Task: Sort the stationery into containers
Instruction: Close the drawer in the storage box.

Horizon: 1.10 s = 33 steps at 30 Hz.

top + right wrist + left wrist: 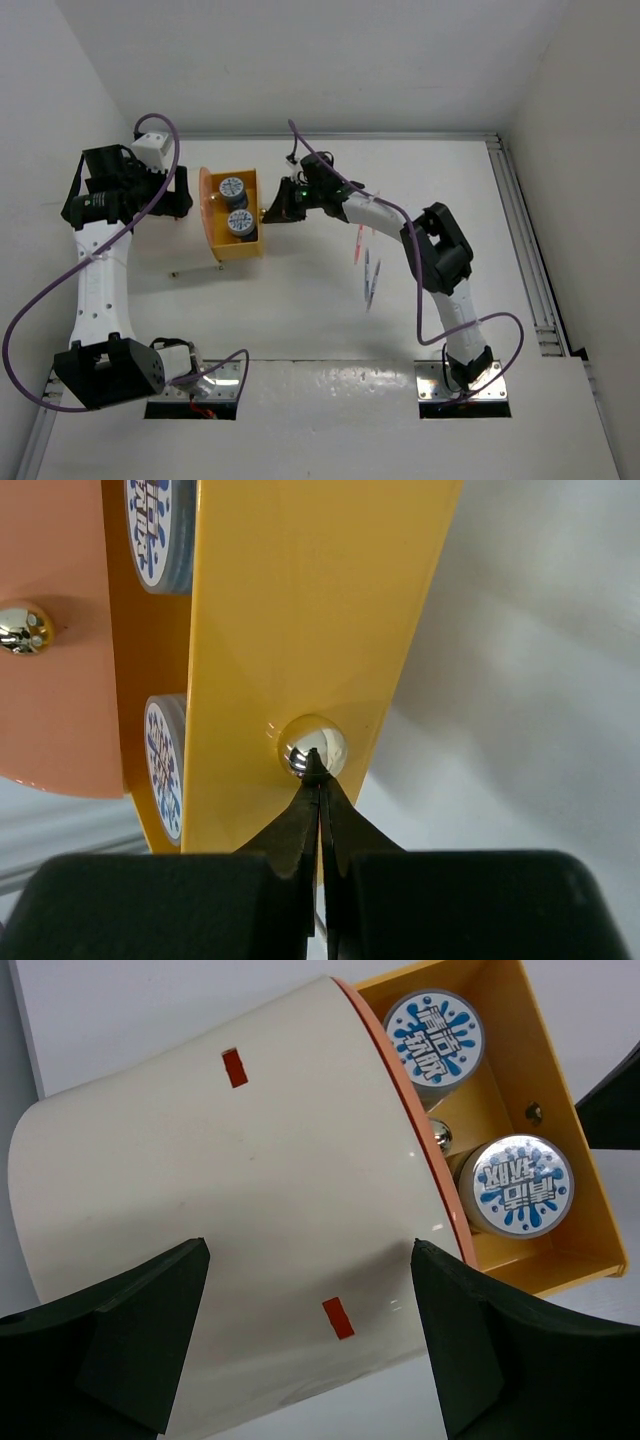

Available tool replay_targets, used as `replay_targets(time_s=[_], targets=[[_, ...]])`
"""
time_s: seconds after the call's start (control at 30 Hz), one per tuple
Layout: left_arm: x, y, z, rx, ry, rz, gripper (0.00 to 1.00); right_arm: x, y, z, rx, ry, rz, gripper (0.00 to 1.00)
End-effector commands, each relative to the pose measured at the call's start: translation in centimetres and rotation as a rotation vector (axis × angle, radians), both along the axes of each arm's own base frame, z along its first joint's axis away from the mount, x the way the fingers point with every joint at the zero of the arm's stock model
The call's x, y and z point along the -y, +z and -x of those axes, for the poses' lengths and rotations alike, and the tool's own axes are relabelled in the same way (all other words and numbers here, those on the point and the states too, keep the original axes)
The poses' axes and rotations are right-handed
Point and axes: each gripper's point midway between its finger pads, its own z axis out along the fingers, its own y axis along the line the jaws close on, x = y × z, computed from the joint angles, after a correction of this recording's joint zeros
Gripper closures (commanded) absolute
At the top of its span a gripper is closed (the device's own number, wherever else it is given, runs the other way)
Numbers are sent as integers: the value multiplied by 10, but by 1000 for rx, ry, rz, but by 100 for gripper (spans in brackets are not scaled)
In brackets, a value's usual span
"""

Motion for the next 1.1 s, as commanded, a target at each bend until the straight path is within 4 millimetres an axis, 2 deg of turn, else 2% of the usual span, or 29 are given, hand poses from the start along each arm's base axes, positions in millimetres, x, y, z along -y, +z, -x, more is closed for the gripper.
replay_targets(time_s=[0.0,0.07,0.27,0.37,0.47,0.5,0.57,0.63,0.67,0.77,0.87,1.03,1.07], targets=[[6,-20,14,-78,-10,51,12,-30,41,-8,82,19,-129,100],[7,-23,14,-84,-17,52,12,-36,35,-7,67,27,-137,100],[6,-35,18,-115,-26,43,12,-53,43,3,70,75,-187,100],[6,-21,17,-78,-26,44,12,-54,46,8,73,91,-195,100],[-16,13,11,31,126,19,10,-49,49,14,76,98,-191,100],[-38,25,10,69,240,-33,10,-48,50,14,81,97,-190,100],[-57,50,11,132,360,-47,10,-45,50,15,89,98,-184,100],[-74,60,13,143,436,-65,10,-42,49,14,90,97,-180,100],[-86,72,15,167,474,-72,8,-41,49,14,88,94,-177,100],[-106,81,15,171,515,-77,6,-39,47,14,82,94,-169,100],[-112,78,10,152,459,-33,6,-34,47,13,86,89,-164,100],[-131,54,2,87,418,23,6,-26,46,12,92,82,-154,100],[-126,49,-1,73,375,60,7,-24,46,10,97,80,-152,100]])
